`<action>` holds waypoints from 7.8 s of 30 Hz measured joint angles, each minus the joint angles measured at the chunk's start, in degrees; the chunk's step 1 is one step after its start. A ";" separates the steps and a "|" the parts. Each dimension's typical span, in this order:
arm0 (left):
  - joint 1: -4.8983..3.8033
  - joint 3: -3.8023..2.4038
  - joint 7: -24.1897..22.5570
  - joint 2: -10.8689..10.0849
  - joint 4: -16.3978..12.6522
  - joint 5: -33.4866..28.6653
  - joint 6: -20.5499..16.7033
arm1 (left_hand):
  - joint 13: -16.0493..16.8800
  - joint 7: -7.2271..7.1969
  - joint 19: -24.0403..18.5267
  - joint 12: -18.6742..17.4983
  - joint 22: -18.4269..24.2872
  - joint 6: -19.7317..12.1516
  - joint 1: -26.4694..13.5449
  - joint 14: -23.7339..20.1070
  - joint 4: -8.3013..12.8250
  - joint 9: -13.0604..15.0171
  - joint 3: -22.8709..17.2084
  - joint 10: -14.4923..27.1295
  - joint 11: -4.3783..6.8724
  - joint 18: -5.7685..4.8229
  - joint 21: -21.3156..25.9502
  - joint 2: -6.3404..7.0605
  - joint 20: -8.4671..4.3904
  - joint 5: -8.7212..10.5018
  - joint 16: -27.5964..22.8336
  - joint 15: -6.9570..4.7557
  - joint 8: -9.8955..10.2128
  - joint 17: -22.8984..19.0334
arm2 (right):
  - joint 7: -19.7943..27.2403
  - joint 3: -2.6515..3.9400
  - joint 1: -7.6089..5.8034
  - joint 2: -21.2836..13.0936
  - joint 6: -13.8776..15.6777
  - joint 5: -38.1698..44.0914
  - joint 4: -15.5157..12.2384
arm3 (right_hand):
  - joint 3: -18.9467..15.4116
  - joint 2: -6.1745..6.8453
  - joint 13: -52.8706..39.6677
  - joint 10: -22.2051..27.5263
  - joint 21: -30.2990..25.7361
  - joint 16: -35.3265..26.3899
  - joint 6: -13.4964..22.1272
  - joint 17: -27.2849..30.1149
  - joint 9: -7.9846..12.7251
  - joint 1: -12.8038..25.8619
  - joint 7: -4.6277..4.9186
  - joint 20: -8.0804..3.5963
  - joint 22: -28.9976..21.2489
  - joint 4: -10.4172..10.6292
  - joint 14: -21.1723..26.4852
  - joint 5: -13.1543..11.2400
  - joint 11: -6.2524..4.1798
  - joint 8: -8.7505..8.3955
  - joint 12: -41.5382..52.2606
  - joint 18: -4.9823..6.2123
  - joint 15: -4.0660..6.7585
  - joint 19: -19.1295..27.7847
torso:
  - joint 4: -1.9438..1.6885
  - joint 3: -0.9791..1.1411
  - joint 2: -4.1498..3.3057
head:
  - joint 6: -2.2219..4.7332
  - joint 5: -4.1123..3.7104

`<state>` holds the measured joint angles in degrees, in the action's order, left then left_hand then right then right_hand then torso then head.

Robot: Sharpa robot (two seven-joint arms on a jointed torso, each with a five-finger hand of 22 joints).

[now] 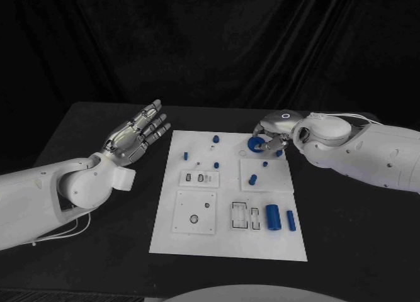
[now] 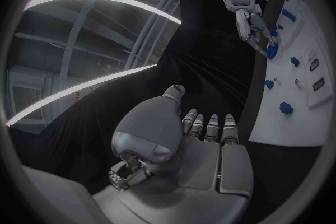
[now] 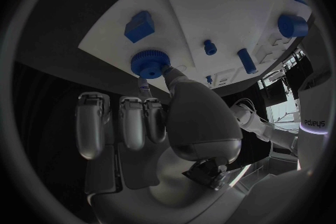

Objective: Assemble the parts on the task board

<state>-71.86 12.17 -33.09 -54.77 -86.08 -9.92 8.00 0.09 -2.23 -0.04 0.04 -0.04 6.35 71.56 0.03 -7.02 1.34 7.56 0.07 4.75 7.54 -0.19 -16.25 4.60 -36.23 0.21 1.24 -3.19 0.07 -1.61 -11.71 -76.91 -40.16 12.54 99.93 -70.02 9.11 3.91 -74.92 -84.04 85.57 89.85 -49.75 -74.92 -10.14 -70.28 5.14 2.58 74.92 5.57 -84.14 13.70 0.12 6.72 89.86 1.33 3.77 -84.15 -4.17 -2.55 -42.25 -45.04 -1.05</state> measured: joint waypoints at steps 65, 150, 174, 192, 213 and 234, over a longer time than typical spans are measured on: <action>0.00 0.02 1.34 0.99 0.45 0.00 1.24 | -0.01 0.00 0.22 0.00 0.00 0.00 0.00 -0.01 0.31 -0.02 0.01 -0.17 -0.17 0.00 0.00 0.00 0.21 0.00 0.00 -0.01 -0.20 0.00 | 3.90 -0.17 -2.06 10.55 1.48 -0.18 0.70 | 4.82 0.68 -0.03 0.00 0.29 0.00 -1.69 0.02 -10.10 -1.09 0.69 1.02 0.01 -3.53 0.10 18.17 0.81 6.32 0.00 0.03 -1.12 0.22 | -0.03 -0.03 -0.06 | -0.20 -0.10; 0.00 0.00 2.01 1.21 1.29 0.02 2.81 | -0.02 0.40 0.00 0.00 0.00 0.00 0.00 -0.21 1.10 -0.02 -0.48 0.04 -0.77 0.00 0.00 0.00 0.41 -0.44 0.00 0.20 -0.19 0.03 | -0.77 -0.06 -0.74 6.08 -3.17 -0.18 -0.58 | 6.87 1.48 0.01 -0.02 2.30 0.00 -2.87 -0.01 -9.10 2.25 1.60 0.36 0.01 -4.63 0.09 22.21 0.38 1.65 0.00 0.03 -0.08 0.18 | 0.07 0.00 -0.01 | -0.64 -0.07; 0.00 0.01 2.23 0.97 1.39 0.02 2.88 | 0.00 0.40 0.00 0.00 0.00 0.00 0.00 0.01 1.34 -0.02 -0.72 -0.16 -0.97 0.00 0.00 0.00 0.41 -0.44 0.00 0.42 -0.19 -0.01 | -0.50 -0.18 -1.82 5.83 -0.03 -0.17 -3.37 | 6.84 1.12 0.01 -0.01 3.19 0.00 -3.61 0.00 -9.10 2.08 2.33 0.29 0.00 -4.65 0.08 20.59 0.39 1.68 0.00 0.02 -0.09 0.10 | 0.02 -0.03 0.03 | -0.69 0.49; 0.00 0.01 2.72 1.90 1.95 0.02 3.10 | 0.00 0.60 0.21 0.00 0.00 -0.20 0.00 0.00 1.34 -0.03 -0.72 0.05 -1.17 0.00 0.00 0.00 0.62 -0.44 0.00 0.41 -0.19 0.00 | -0.36 -0.18 -2.10 11.36 0.17 -0.17 0.18 | 7.02 1.24 -0.03 -0.01 3.19 0.00 -3.74 0.00 -9.10 2.45 2.37 0.29 -0.01 -4.46 0.09 19.91 0.39 1.78 0.00 0.03 -0.10 0.10 | -0.07 -0.03 -0.04 | -0.97 -0.05; 0.00 0.00 2.79 1.94 1.93 0.02 3.27 | -0.04 0.81 0.21 0.00 0.00 0.01 0.00 0.00 1.67 -0.03 -0.71 0.05 -1.17 0.00 0.00 0.00 0.62 -0.44 0.00 0.41 -0.18 0.03 | 0.23 -0.18 -2.01 14.20 -0.71 -0.16 1.87 | 7.01 1.55 -0.02 0.00 3.19 0.00 -3.79 0.01 -9.10 2.75 2.32 0.29 0.03 -4.46 0.09 19.24 0.82 2.21 0.00 0.03 -0.10 0.10 | -0.03 -0.03 -0.04 | -1.16 -0.30; 0.00 0.01 2.81 2.11 2.04 0.02 3.30 | -0.02 0.80 0.21 0.00 0.00 0.00 0.00 0.00 1.66 -0.03 -0.71 -0.15 -1.37 0.00 0.00 0.00 0.62 -0.67 0.00 0.40 -0.18 -0.01 | 0.28 -0.18 -1.62 14.67 -2.15 -0.16 2.22 | 8.22 1.21 0.00 0.00 2.90 0.00 0.97 0.01 -9.73 4.41 1.50 1.20 0.01 -4.23 0.10 16.58 1.64 -3.04 0.00 0.03 -1.12 0.04 | 0.07 0.01 -0.01 | -1.41 -0.33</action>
<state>-71.86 12.19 -30.28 -52.66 -84.04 -9.90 11.30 0.07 -1.43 0.16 0.04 -0.04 6.36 71.56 0.02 -5.36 1.32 6.84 -0.08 3.38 7.54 -0.19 -16.25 5.22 -36.89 0.21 1.65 -3.38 0.05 -1.34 -11.89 -78.53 -25.49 10.39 99.78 -67.79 17.33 5.12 -74.92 -84.03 88.47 89.85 -48.78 -74.91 -19.88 -65.88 6.64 3.77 74.93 1.34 -84.04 30.28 1.76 3.69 89.85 1.37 2.65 -84.11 -4.10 -2.54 -42.26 -46.45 -1.38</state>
